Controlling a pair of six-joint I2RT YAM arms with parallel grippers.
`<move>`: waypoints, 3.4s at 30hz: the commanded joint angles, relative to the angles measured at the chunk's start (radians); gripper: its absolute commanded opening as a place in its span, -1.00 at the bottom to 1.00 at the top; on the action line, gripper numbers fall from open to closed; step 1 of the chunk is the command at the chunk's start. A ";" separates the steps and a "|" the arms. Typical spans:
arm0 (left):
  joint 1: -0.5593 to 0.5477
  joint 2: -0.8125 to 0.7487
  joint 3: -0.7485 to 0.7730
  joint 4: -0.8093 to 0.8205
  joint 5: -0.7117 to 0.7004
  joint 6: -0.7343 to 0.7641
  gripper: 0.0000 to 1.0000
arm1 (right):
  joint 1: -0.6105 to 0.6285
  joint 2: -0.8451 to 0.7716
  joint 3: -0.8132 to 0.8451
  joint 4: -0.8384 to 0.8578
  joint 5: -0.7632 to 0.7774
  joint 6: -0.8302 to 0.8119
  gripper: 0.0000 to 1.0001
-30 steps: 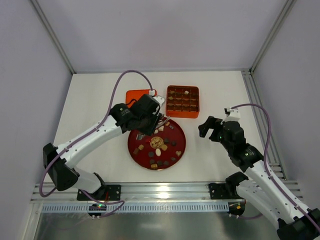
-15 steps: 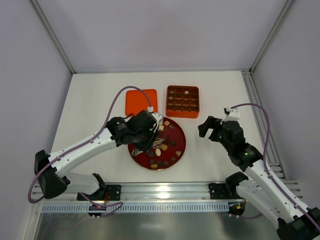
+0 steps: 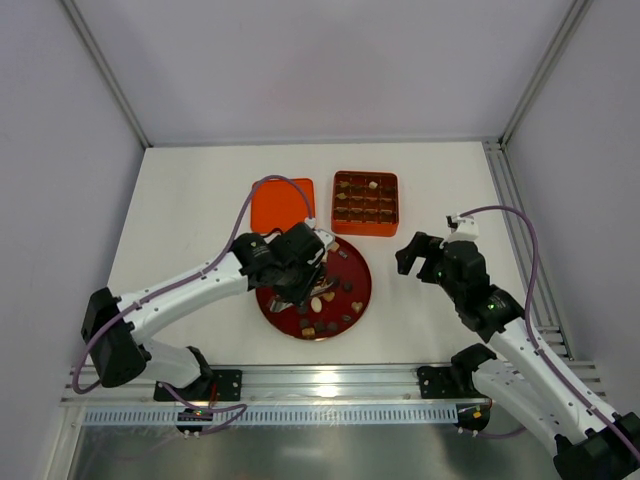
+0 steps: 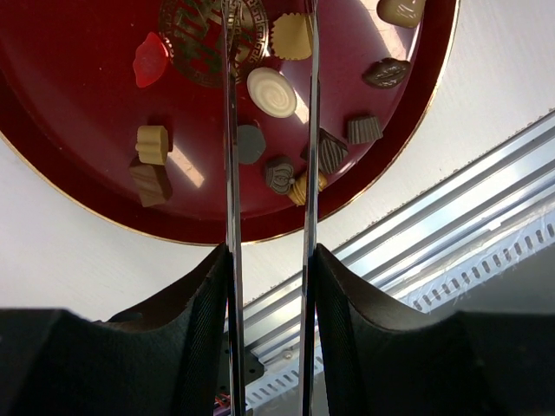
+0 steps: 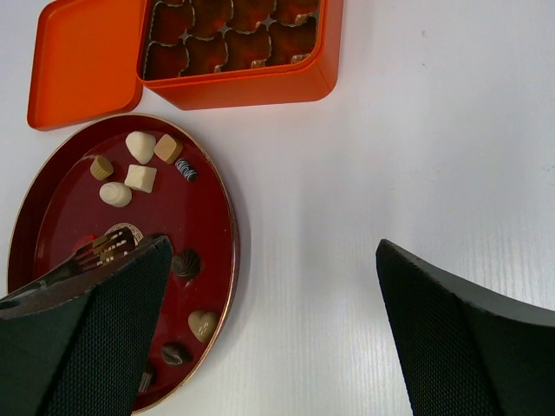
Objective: Pack the chocolate
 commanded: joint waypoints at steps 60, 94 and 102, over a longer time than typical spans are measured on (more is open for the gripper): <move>-0.006 0.123 0.191 -0.043 -0.086 0.084 -0.34 | 0.003 -0.040 -0.004 0.028 0.024 0.002 1.00; 0.131 0.535 0.819 -0.049 -0.196 0.187 -0.34 | 0.003 -0.038 0.040 -0.003 0.019 -0.009 1.00; 0.172 0.684 0.981 -0.034 -0.178 0.208 -0.35 | 0.003 -0.061 0.045 -0.026 0.028 -0.014 1.00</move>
